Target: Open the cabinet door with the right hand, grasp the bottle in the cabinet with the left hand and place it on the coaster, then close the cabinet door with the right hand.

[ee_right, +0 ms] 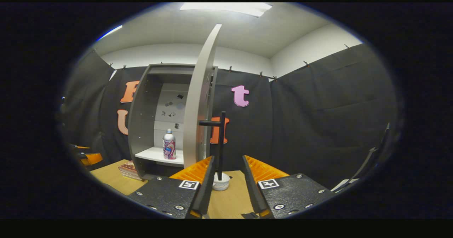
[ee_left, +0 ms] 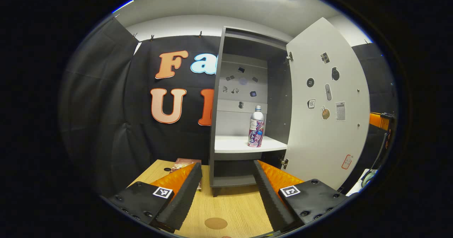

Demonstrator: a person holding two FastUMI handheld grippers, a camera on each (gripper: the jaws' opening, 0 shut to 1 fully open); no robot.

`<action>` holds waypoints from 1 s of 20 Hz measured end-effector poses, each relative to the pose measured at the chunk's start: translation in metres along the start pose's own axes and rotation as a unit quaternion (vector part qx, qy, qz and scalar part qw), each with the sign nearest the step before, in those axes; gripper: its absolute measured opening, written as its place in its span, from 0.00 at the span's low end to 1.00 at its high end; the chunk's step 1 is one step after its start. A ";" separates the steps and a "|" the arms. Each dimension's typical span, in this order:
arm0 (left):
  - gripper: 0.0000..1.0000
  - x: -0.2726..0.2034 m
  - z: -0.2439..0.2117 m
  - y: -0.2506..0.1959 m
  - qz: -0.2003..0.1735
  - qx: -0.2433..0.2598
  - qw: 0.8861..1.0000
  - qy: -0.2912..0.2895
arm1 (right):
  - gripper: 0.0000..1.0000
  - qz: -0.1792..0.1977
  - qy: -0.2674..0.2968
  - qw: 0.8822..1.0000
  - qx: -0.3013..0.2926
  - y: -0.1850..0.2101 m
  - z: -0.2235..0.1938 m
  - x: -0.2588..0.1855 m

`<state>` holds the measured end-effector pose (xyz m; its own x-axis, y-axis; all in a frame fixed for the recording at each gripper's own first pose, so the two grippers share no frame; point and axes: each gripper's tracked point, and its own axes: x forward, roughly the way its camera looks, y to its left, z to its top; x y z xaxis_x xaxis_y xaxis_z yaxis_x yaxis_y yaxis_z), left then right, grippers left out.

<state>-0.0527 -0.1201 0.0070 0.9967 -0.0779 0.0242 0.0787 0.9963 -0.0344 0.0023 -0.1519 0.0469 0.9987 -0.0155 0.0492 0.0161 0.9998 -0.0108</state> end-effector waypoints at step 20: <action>0.94 0.098 0.014 -0.046 -0.053 -0.004 0.998 -0.019 | 0.84 0.106 0.003 0.994 -0.027 0.133 -0.019 -0.001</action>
<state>0.0410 -0.1727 0.0252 0.9813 -0.1804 0.0668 0.1831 0.9824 -0.0368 0.0046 -0.0191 0.0264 0.9803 0.1945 0.0348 -0.1916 0.9787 -0.0741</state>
